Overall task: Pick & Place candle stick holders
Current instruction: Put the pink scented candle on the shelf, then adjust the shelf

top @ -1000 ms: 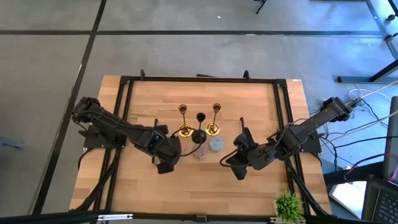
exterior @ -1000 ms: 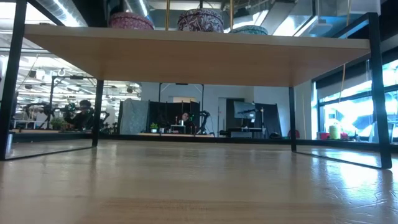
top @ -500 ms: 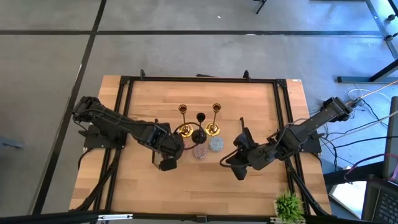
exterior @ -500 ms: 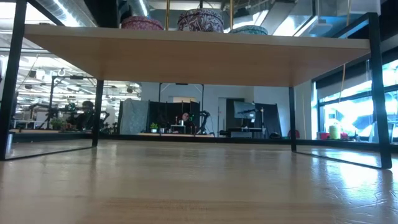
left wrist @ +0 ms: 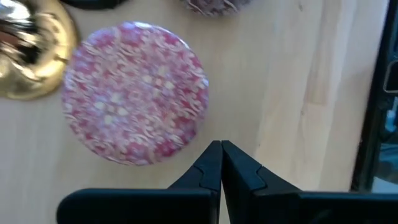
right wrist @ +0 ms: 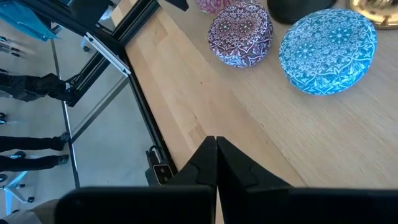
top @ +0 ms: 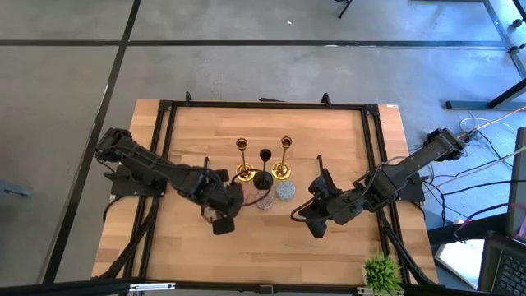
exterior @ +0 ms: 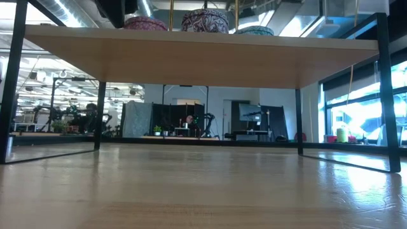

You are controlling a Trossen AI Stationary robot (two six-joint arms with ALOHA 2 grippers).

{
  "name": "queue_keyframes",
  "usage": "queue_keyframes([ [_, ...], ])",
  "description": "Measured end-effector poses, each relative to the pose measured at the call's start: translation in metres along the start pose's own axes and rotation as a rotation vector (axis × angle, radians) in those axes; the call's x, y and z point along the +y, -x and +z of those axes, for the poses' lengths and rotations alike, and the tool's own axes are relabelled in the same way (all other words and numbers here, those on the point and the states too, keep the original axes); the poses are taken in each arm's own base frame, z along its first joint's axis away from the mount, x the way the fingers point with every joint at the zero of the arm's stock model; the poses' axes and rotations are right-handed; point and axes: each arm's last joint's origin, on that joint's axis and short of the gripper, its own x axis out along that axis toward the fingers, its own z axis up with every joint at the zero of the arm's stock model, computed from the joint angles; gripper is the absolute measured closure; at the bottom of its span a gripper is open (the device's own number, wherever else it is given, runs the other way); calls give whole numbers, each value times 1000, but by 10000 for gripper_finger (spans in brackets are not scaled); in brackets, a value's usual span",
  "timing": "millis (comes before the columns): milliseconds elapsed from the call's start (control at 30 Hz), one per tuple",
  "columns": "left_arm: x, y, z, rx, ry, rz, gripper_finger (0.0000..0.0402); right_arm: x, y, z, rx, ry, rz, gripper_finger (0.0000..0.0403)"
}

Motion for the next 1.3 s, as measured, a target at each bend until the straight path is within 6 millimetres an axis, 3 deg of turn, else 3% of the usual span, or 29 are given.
queue_keyframes([
  [667,14,-2,14,-43,-23,10,400,0,0,0,-1,-1,1,403],
  [1000,0,3,5,-25,-28,-37,400,0,0,0,0,-1,1,403],
  [1300,-2,17,12,-74,-14,-32,400,0,0,0,-1,0,0,403],
])
